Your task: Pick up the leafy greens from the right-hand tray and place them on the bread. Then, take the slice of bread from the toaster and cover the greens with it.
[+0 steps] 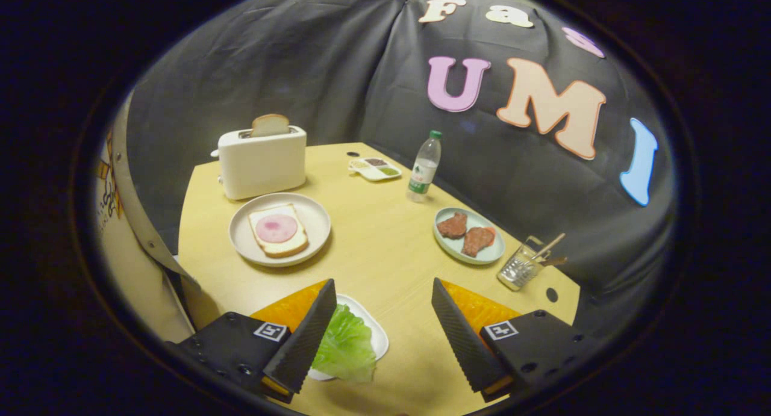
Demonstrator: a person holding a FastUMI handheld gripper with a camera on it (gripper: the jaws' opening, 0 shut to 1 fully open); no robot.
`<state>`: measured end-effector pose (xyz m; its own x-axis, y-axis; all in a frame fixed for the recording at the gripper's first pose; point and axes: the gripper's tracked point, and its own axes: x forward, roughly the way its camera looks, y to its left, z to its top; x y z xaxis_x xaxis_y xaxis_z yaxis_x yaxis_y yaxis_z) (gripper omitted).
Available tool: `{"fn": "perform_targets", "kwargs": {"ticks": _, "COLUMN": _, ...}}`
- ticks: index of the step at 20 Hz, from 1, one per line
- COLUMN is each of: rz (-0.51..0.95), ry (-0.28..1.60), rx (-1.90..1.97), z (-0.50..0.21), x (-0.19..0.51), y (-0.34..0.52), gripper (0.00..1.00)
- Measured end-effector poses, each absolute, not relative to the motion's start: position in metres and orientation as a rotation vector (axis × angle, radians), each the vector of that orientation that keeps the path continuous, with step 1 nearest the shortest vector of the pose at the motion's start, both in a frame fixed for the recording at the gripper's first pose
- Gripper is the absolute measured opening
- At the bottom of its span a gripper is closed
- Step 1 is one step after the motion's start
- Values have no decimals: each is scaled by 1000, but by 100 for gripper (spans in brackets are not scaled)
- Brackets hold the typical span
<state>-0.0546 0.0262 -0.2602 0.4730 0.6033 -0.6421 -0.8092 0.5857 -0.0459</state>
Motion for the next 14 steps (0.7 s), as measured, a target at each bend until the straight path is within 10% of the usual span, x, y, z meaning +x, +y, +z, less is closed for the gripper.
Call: {"fn": "perform_targets", "kwargs": {"ticks": 14, "rz": 1059, "ry": 882, "rx": -431, "z": -348, "x": -109, "y": 27, "gripper": 100}}
